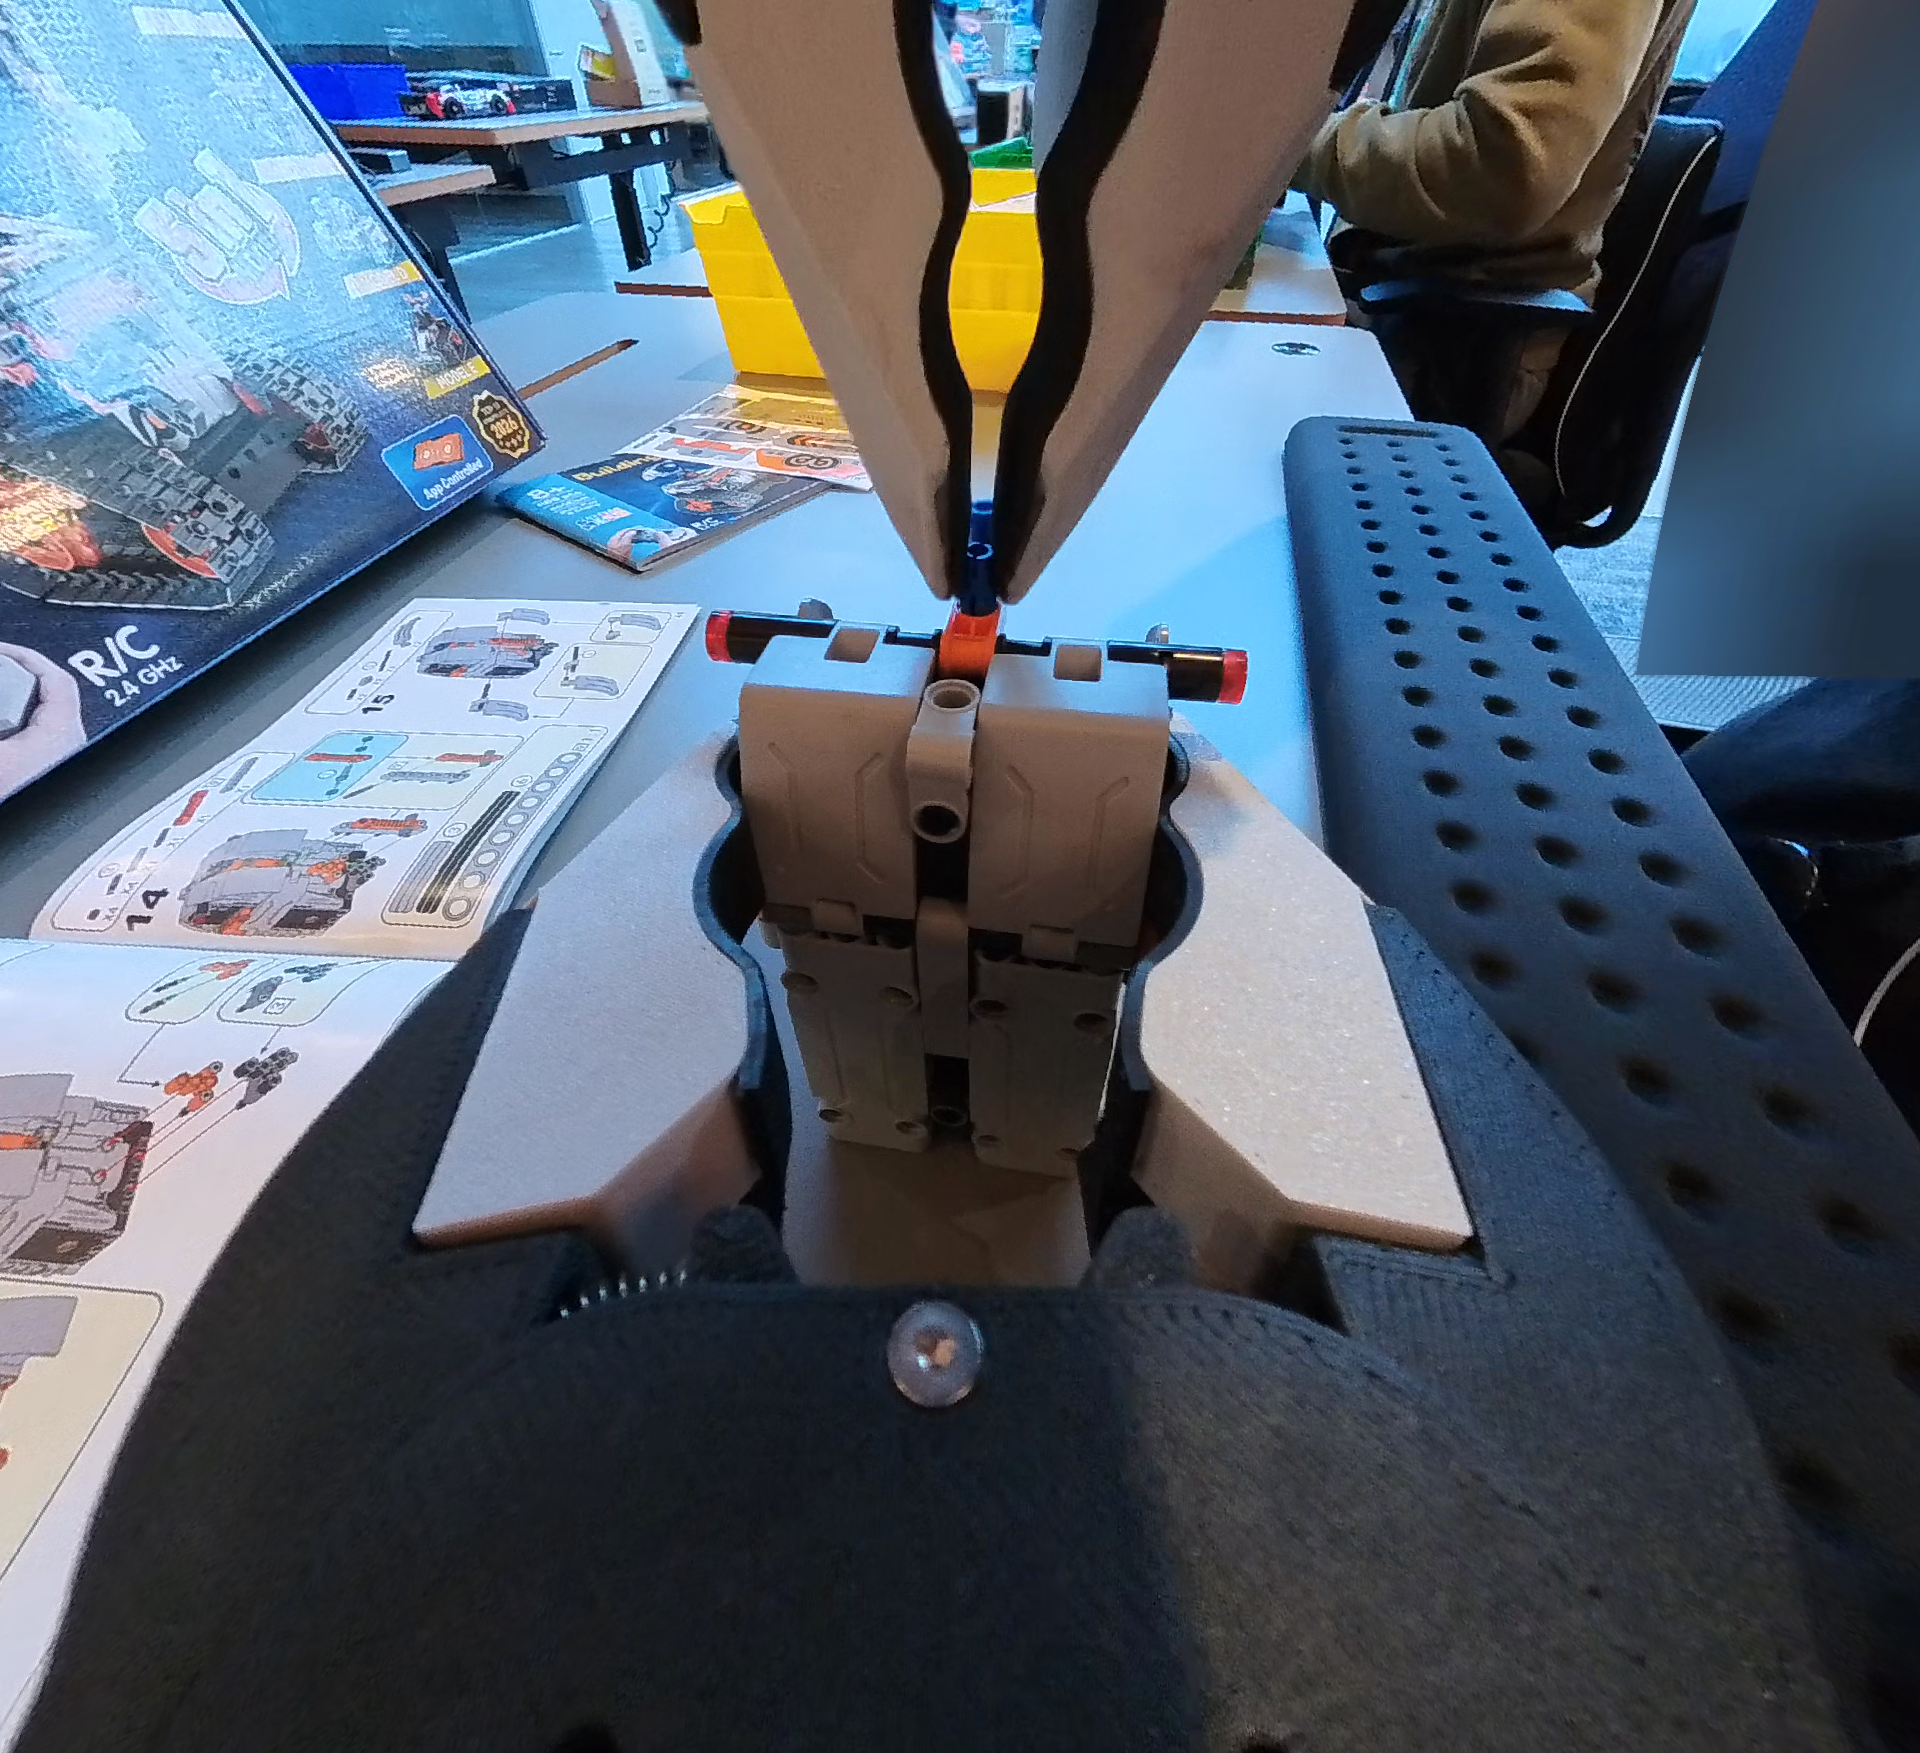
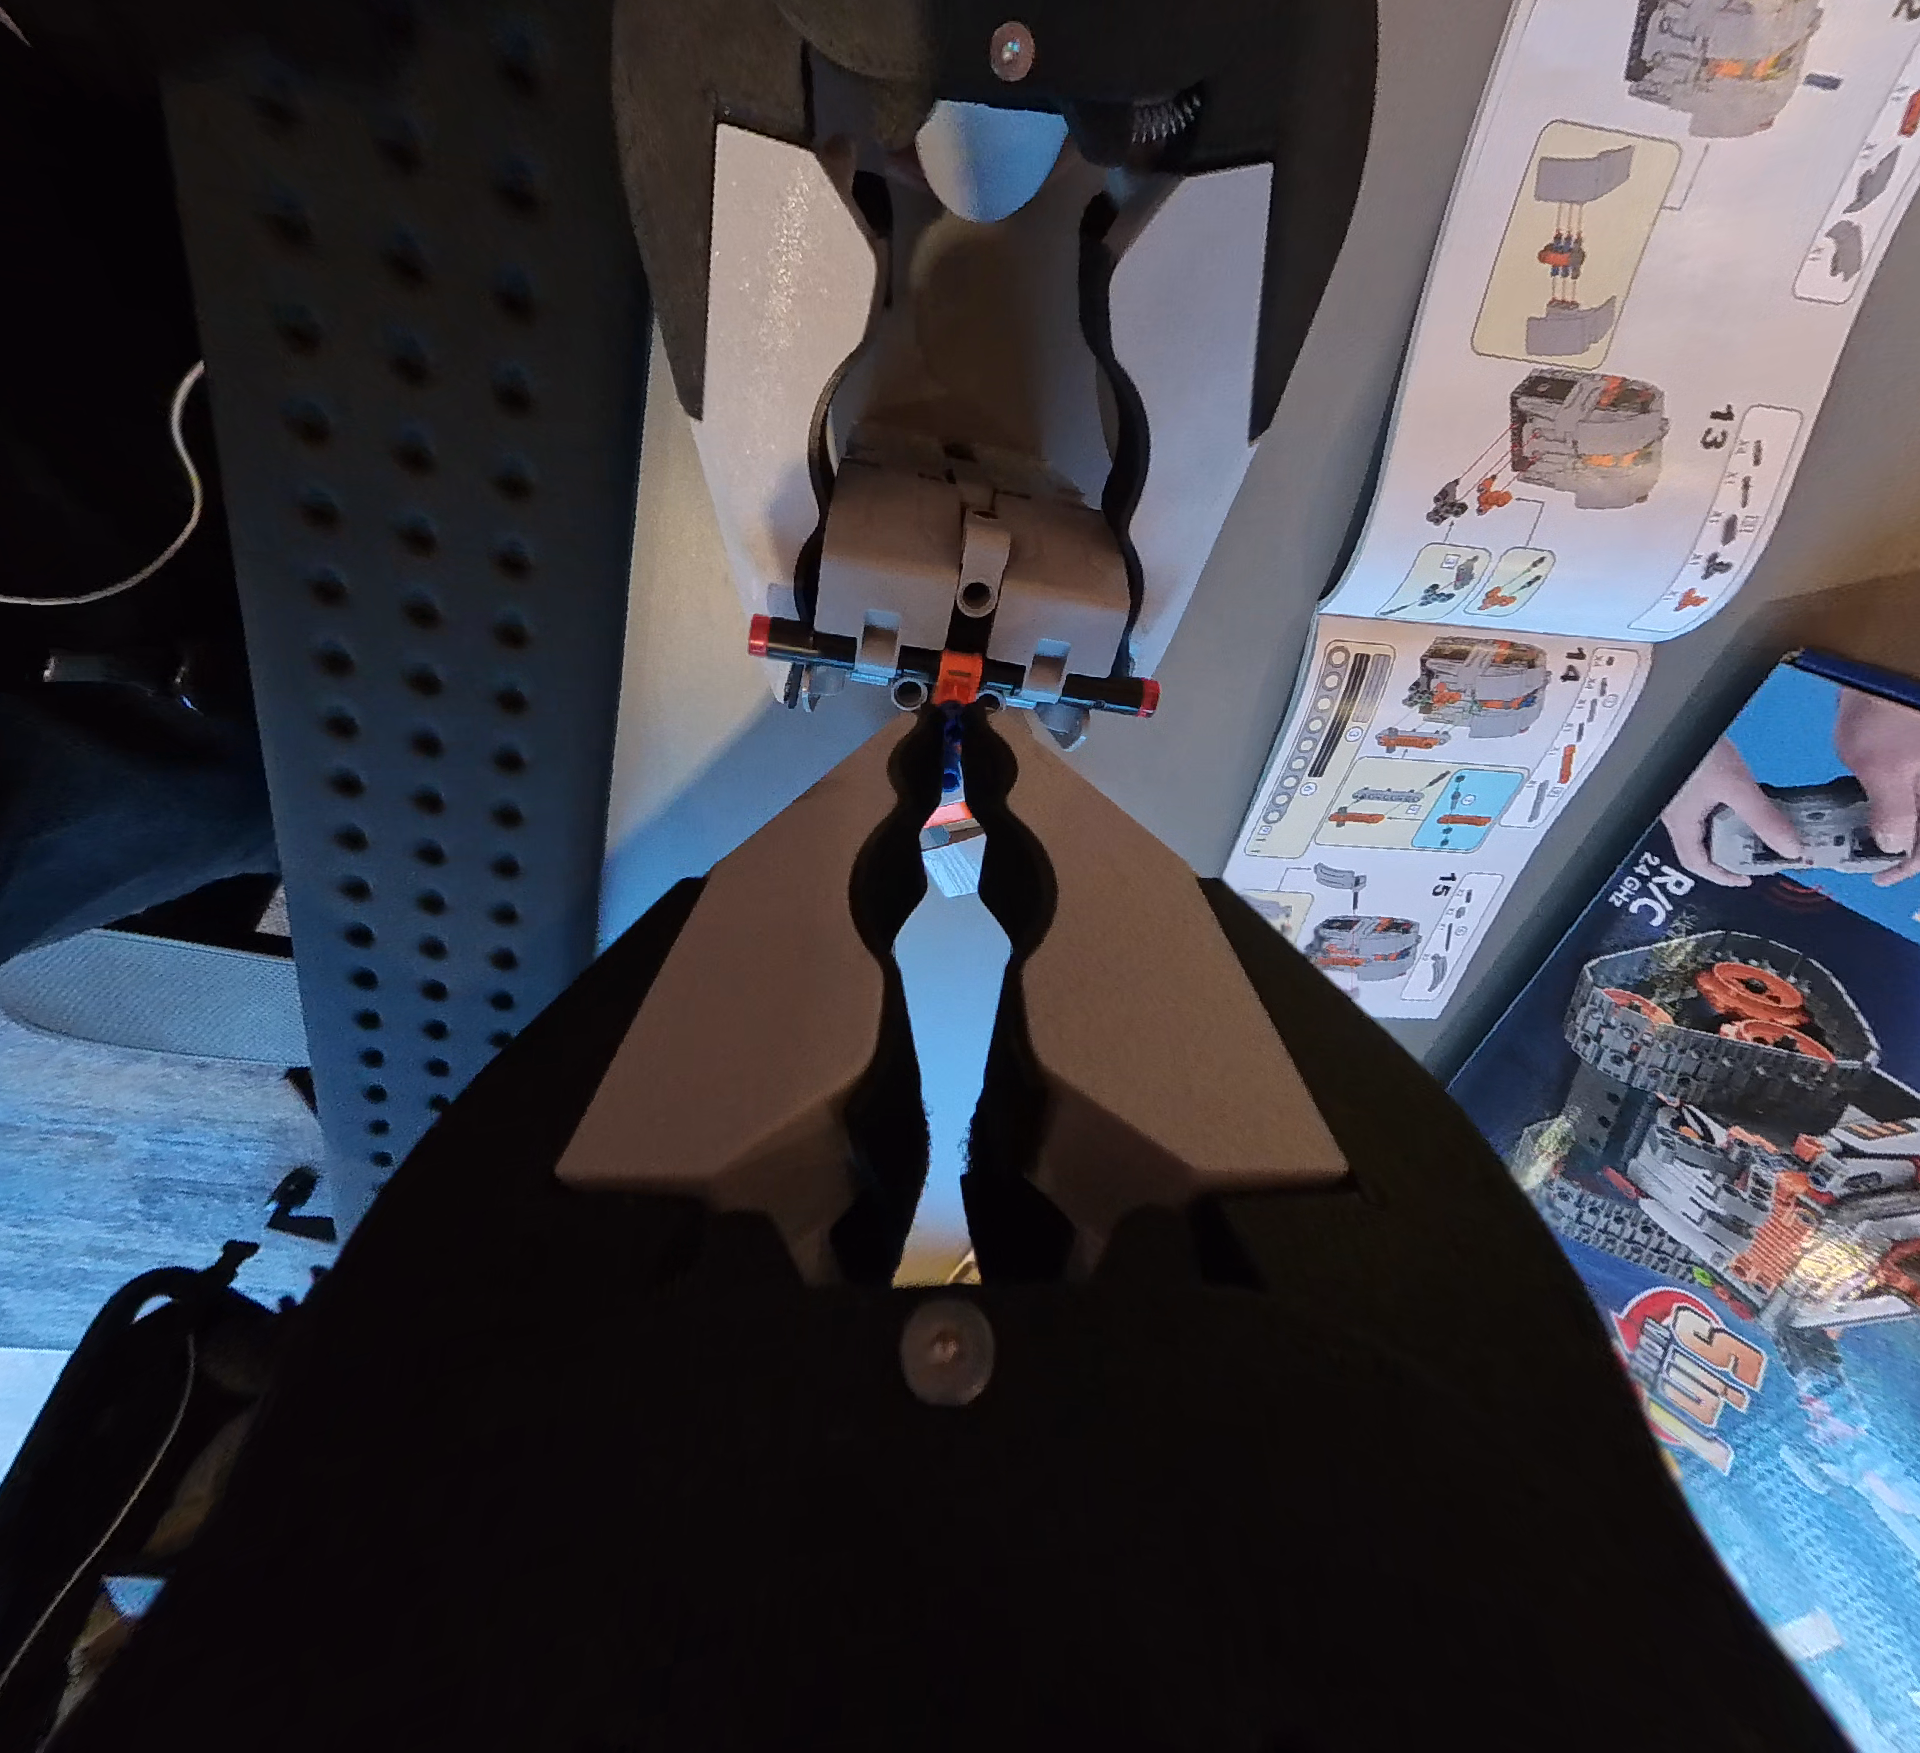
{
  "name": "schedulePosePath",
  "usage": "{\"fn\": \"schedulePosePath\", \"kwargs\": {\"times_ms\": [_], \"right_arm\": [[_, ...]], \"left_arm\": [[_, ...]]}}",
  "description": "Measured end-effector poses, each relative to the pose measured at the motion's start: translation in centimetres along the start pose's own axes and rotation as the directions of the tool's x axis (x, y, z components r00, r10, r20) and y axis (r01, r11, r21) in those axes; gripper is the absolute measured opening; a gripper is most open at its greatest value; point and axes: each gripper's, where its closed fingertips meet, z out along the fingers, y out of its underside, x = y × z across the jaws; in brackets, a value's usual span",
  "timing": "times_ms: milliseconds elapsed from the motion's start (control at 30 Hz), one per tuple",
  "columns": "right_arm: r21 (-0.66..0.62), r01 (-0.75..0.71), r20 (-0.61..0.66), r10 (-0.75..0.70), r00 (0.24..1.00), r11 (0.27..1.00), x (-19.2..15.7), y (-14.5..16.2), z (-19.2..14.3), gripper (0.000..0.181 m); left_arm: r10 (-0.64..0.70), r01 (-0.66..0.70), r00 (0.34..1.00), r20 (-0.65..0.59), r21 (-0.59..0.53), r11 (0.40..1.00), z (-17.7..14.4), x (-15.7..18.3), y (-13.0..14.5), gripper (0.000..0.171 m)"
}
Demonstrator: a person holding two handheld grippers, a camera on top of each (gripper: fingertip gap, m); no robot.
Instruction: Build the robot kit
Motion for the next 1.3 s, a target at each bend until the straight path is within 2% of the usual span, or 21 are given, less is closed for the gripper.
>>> {"fn": "schedulePosePath", "kwargs": {"times_ms": [167, 267, 333, 433, 567, 667, 833, 967, 1300], "right_arm": [[-0.003, 0.012, -0.021, -0.012, 1.0, 1.0, 0.0, -0.1, 0.1, 0.002], [0.046, 0.044, -0.015, -0.043, 0.999, 0.998, 0.1, -0.2, -0.2, 0.005], [0.169, -0.011, 0.015, 0.008, 1.0, 0.986, 0.3, -1.2, -1.5, 0.022], [0.309, -0.105, 0.082, 0.084, 0.993, 0.945, 0.7, -2.2, -3.6, 0.021], [0.203, -0.063, 0.066, 0.05, 0.997, 0.977, 0.2, -0.5, -1.8, 0.008], [0.191, -0.06, 0.039, 0.054, 0.998, 0.98, 0.5, -0.3, -1.2, 0.003], [0.172, -0.092, 0.088, 0.078, 0.993, 0.981, 0.1, -0.2, -0.9, 0.01], [0.165, -0.077, 0.087, 0.063, 0.994, 0.983, 0.0, -0.4, -0.3, 0.004], [0.186, -0.096, 0.079, 0.082, 0.993, 0.978, 0.1, -0.5, -0.4, 0.003]], "left_arm": [[0.001, -0.001, 1.0, 0.0, 0.0, 1.0, 0.0, 0.0, 0.0, 0.071], [0.003, -0.003, 1.0, -0.003, 0.0, 1.0, 0.0, 0.1, 0.0, 0.071], [0.005, -0.005, 1.0, -0.002, 0.0, 1.0, 0.0, 0.1, 0.0, 0.072], [0.004, -0.004, 1.0, -0.003, 0.0, 1.0, 0.0, 0.1, 0.0, 0.071], [0.002, -0.002, 1.0, -0.004, 0.0, 1.0, 0.0, 0.1, 0.0, 0.071], [0.003, -0.003, 1.0, -0.003, 0.0, 1.0, 0.0, 0.1, 0.0, 0.071], [0.003, -0.003, 1.0, -0.004, 0.0, 1.0, 0.0, 0.1, 0.0, 0.071], [0.003, -0.003, 1.0, -0.004, 0.0, 1.0, 0.0, 0.1, 0.0, 0.071], [0.0, 0.0, 1.0, -0.004, 0.001, 1.0, 0.0, 0.0, 0.0, 0.071]]}}
